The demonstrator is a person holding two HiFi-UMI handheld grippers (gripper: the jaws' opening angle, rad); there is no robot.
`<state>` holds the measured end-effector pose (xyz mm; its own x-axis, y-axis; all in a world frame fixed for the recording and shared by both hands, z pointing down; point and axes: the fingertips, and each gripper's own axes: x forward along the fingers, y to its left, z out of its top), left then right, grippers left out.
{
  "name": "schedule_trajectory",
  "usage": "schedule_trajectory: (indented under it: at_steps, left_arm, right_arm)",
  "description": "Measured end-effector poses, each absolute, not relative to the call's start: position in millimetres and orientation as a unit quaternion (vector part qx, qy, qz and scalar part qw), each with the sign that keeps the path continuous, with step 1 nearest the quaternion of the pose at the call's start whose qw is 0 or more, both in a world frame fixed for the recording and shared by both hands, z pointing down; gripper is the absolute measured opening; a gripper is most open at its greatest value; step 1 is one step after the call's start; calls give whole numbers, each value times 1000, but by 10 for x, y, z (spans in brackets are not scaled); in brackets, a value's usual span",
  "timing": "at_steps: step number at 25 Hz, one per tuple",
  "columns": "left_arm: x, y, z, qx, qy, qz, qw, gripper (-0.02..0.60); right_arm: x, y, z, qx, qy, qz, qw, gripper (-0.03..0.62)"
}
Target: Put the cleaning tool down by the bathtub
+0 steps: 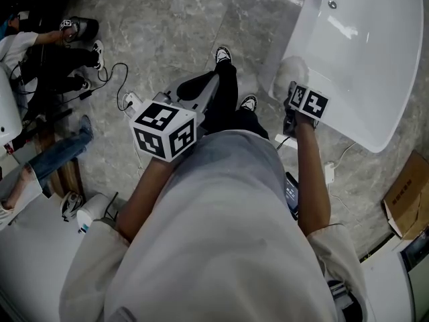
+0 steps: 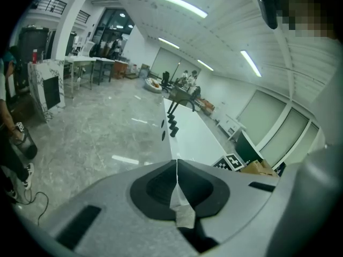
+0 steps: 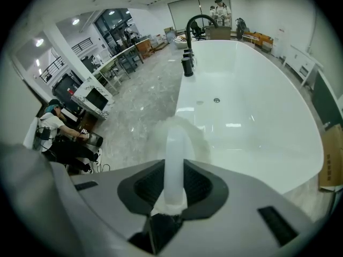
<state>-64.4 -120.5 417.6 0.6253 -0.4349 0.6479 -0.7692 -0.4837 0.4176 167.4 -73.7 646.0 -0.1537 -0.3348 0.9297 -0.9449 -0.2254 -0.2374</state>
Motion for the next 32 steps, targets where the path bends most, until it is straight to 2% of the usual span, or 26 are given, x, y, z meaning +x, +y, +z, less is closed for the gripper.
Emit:
schedule_trajectory:
  at_steps: [27, 32]
  left_arm:
    - [-928, -1257, 4233, 818, -374, 236, 369, 11]
    - [-909, -1229, 4242, 818, -372, 233, 371, 11]
  right_arm:
    - [1608, -840, 6768, 627, -502, 521, 289, 69]
    - [1576, -801, 6784, 621, -503, 527, 288, 94]
